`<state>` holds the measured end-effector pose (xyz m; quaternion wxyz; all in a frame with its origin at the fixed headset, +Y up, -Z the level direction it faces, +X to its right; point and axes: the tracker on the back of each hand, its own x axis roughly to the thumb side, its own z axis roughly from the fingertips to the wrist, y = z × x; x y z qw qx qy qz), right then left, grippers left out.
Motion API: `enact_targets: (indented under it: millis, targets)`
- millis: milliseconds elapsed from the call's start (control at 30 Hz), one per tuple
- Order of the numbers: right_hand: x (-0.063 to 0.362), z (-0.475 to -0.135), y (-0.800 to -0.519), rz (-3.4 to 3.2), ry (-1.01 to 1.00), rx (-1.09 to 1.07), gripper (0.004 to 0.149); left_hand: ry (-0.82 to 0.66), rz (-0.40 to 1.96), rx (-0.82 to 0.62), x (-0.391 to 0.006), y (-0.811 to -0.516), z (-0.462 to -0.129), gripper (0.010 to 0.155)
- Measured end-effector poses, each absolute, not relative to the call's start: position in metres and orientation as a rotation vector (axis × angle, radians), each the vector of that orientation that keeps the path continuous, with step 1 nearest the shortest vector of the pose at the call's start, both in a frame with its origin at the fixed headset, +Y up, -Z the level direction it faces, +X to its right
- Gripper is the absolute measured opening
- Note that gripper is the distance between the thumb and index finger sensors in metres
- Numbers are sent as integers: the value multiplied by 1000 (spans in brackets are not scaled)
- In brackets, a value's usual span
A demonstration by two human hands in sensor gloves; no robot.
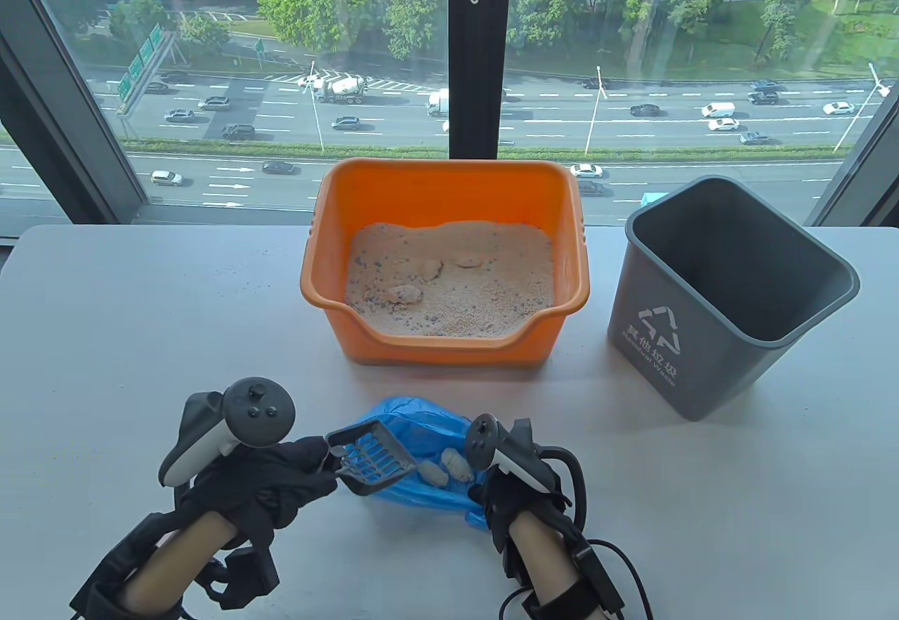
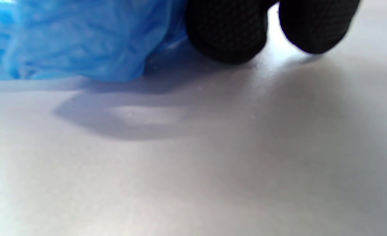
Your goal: Scoop cat litter
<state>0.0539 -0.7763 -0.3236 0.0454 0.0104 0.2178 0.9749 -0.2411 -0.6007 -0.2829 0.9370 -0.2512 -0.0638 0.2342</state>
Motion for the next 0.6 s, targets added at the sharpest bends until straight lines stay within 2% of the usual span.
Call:
enact_targets:
  millis: [167,300,467,600]
  targets:
    - [54,-324,-776,2976,668,31,73,-85,565,-466,-230,-584,-321,63]
    - [54,-323,-776,2975,668,31,73,-41,499,-424,-198,-580,-363,63]
    - [54,-324,-776,2975,666,34,73,118,430,-412,-156,-597,-417,63]
    - [54,-324,-776,2973,667,34,73,236,348,-478,-128,-618,-455,63]
